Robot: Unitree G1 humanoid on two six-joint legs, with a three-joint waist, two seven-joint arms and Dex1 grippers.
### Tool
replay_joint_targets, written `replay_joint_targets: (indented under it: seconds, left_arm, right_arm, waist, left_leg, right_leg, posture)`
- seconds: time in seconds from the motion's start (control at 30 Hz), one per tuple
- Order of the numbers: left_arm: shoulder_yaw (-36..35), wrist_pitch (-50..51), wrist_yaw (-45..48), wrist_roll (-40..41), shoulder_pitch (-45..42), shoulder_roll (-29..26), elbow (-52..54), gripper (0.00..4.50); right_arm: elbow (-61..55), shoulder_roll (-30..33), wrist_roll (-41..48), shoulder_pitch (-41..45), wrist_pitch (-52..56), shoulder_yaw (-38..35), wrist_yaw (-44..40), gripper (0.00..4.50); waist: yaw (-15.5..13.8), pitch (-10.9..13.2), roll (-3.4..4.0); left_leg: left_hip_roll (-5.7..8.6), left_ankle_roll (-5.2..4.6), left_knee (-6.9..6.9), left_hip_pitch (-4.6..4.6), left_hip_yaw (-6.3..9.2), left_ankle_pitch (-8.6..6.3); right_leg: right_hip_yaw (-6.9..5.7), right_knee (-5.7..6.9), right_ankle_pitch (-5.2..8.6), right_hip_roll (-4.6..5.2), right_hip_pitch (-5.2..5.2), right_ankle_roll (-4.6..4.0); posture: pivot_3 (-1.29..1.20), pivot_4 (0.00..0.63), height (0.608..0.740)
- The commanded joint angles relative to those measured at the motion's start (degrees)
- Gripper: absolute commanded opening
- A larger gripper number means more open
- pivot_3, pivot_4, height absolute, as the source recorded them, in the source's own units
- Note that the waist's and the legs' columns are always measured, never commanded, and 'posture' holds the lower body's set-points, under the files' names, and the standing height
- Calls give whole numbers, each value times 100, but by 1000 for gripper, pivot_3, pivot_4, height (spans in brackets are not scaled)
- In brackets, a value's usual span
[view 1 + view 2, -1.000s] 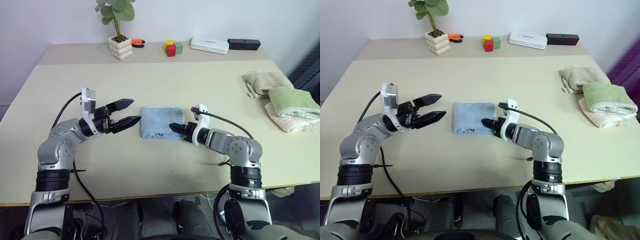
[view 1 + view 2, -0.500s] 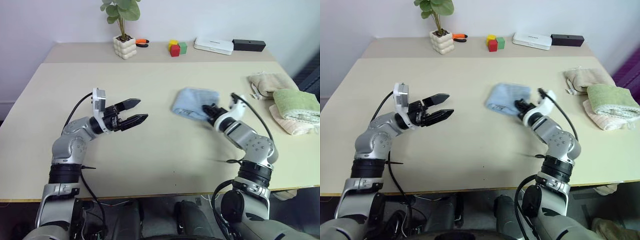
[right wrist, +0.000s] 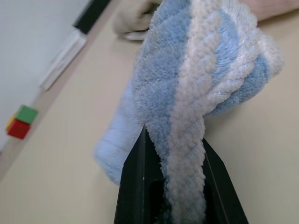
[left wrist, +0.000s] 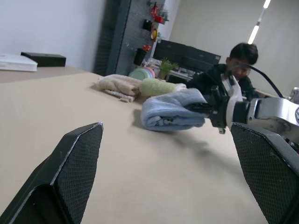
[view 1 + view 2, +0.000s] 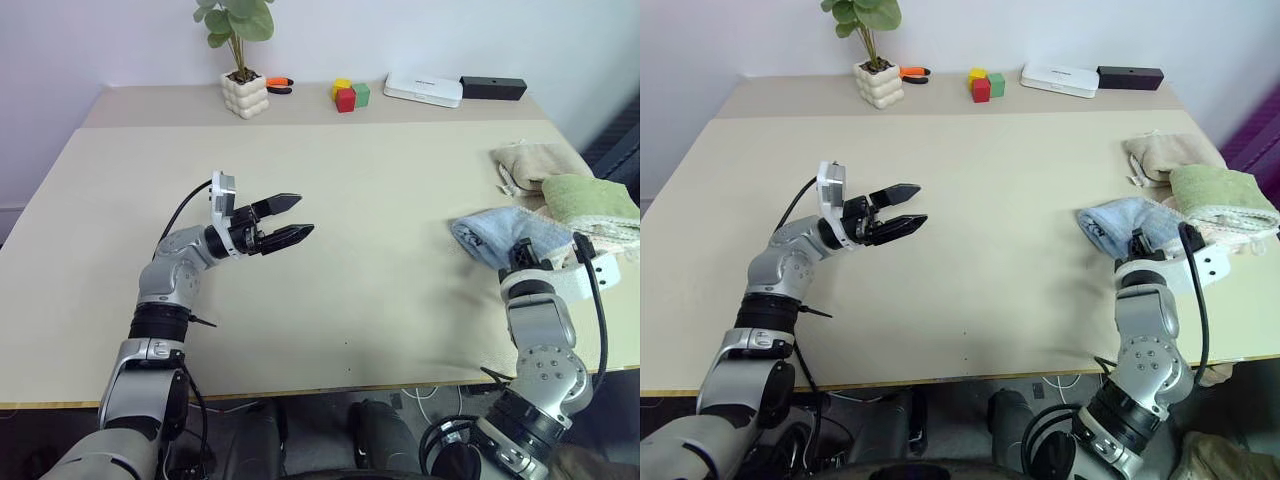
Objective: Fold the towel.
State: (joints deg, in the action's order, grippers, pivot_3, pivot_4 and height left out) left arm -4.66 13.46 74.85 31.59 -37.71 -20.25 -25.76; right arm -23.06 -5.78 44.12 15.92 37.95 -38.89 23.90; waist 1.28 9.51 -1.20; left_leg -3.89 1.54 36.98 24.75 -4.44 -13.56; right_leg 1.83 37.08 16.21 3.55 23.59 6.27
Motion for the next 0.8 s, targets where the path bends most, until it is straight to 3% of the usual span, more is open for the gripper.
replay_joint_targets:
  seconds: [0.03,0.4,0.57,0.8]
  left_arm:
    - [-24,-41,19,-7,-103,-17,158,4500]
    - [-53,105,335,132,330,-296,707,4500]
    - [147,-417,810,-258,404,-568,470,4500]
    - [328,-1002,1003,-525,323,-520,196,4500]
  right_arm:
    - [-22,-323,240,-199,-179,185,144,19]
    - [174,-165,554,-301,-327,363,706,19]
    - [215,-235,846,-299,-460,407,986,19]
    - [162,-260,1164,-350,-671,595,1429,19]
  waist:
    - [-14,0,0]
    - [-6,1,2]
    - [-17,2,3]
    - [-13,2,3]
  left_leg:
    - [0,0,0,0,-1,0]
    - [-2,0,0,2,2,0]
    - [-1,0,0,2,0,0]
    - [-1,0,2,2,-1,0]
  right_leg:
    - [0,-1,0,1,0,0]
    - [0,0,0,0,1,-1]
    - [0,-1,4,2,0,-7]
    - [0,-2,9,4,-1,-17]
  posture:
    - [0,150,735]
    - [0,150,735]
    - [0,150,735]
    - [0,150,735]
